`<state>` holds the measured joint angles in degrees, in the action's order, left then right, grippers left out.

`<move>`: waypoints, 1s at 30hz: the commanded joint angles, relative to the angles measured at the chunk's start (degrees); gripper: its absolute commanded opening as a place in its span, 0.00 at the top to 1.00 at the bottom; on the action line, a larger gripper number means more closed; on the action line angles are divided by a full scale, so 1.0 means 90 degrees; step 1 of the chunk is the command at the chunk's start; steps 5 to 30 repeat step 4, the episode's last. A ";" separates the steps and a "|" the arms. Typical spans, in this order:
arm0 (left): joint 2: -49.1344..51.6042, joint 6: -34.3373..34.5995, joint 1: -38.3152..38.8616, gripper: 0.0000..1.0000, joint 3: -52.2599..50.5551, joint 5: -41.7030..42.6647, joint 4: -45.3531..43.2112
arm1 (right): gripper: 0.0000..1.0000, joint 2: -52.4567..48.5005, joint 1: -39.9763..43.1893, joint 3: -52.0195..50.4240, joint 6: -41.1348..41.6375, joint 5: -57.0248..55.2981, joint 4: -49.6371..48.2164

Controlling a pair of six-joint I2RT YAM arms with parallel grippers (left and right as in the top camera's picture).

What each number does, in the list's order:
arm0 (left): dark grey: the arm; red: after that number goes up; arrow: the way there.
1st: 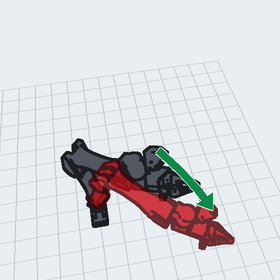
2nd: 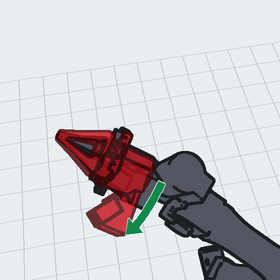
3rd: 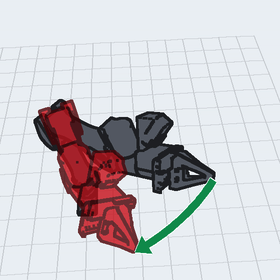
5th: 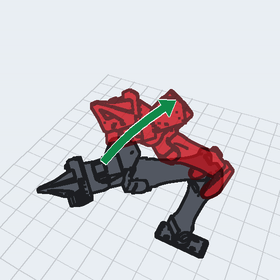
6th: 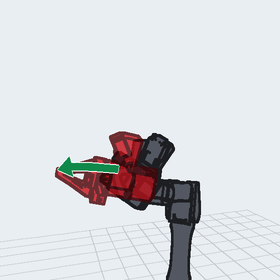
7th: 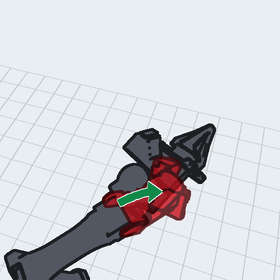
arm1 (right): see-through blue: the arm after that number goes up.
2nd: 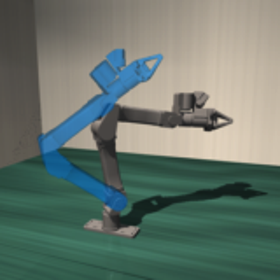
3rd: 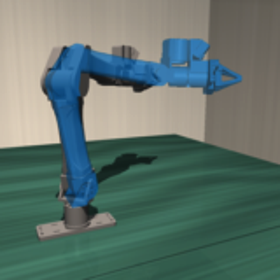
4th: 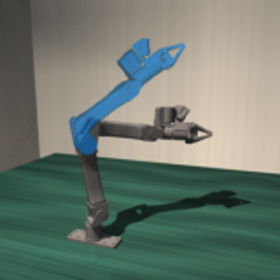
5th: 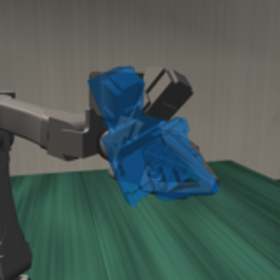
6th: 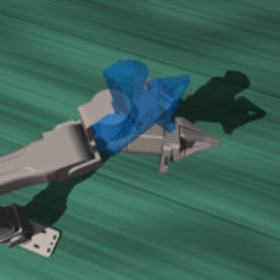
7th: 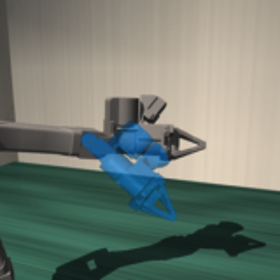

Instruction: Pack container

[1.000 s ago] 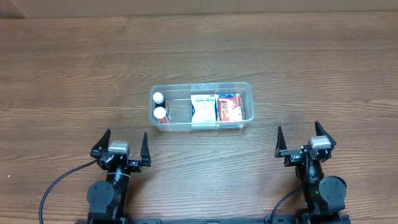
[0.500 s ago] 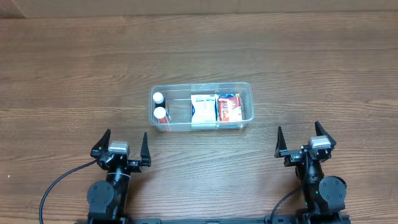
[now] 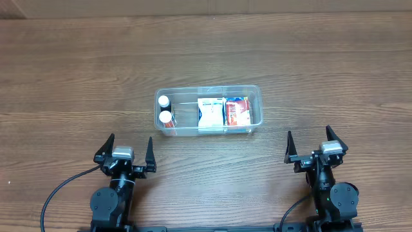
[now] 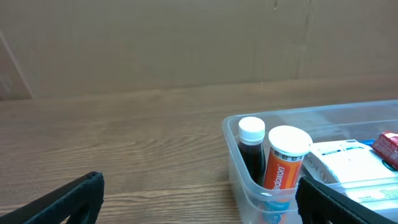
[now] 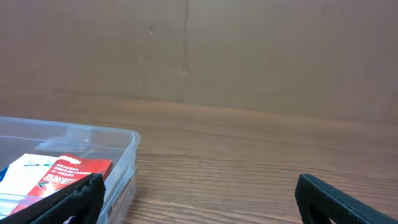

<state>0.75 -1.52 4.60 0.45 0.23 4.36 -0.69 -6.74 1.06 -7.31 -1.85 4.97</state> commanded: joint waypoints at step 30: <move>-0.0061 -0.0100 0.0027 0.00 -0.0022 0.0075 -0.0002 | 0.00 0.0058 0.0012 -0.0068 0.0000 0.0000 -0.0046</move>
